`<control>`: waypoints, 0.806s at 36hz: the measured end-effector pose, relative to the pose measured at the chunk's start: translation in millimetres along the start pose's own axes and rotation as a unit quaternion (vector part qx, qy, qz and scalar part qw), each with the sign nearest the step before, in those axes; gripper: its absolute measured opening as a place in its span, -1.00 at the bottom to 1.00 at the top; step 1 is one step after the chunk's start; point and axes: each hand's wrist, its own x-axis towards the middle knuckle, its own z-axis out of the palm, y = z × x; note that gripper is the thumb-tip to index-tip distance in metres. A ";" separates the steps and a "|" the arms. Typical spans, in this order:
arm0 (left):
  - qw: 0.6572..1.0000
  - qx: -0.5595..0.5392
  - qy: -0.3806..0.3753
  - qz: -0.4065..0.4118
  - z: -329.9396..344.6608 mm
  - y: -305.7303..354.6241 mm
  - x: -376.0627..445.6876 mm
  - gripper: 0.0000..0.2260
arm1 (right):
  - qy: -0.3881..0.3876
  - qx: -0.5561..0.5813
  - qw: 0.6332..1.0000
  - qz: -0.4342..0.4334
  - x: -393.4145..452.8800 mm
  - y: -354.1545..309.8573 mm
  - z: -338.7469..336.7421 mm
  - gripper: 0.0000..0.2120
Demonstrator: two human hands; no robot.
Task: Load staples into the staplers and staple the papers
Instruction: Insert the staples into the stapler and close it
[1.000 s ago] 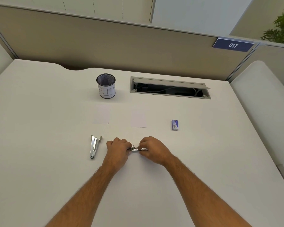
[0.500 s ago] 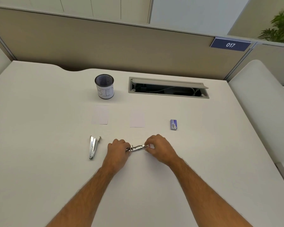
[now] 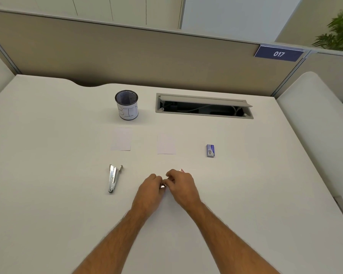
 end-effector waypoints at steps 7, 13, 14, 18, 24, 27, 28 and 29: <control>1.000 0.002 -0.007 -0.005 1.6 -0.5 0.9 -0.85 | 0.058 0.021 0.997 0.046 -0.9 6.3 0.4 -0.86; 1.000 -0.005 -0.006 -0.016 0.9 0.4 1.7 -0.87 | 0.077 -0.013 0.996 0.039 -4.2 13.2 8.3 -0.80; 1.000 -0.004 -0.007 -0.018 1.0 0.9 2.3 -0.87 | 0.080 -0.008 0.996 0.045 -4.5 13.6 8.5 -0.80; 1.000 -0.005 -0.006 -0.017 0.8 2.0 3.2 -0.88 | 0.087 0.017 0.993 0.080 -0.3 10.6 5.4 -0.78; 1.000 0.003 -0.009 -0.018 -0.2 3.6 3.5 -0.88 | 0.097 0.064 0.984 0.135 7.5 3.8 -1.5 -0.80; 1.000 0.004 -0.009 -0.023 0.0 4.3 3.0 -0.86 | 0.090 0.054 0.986 0.129 8.8 1.4 -2.7 -0.78; 1.000 0.004 -0.008 -0.026 -0.1 4.1 2.9 -0.85 | 0.087 0.053 0.987 0.126 8.6 1.3 -2.3 -0.78; 1.000 0.005 -0.007 -0.030 0.1 3.8 2.9 -0.84 | 0.083 0.052 0.988 0.123 8.1 1.9 -1.7 -0.79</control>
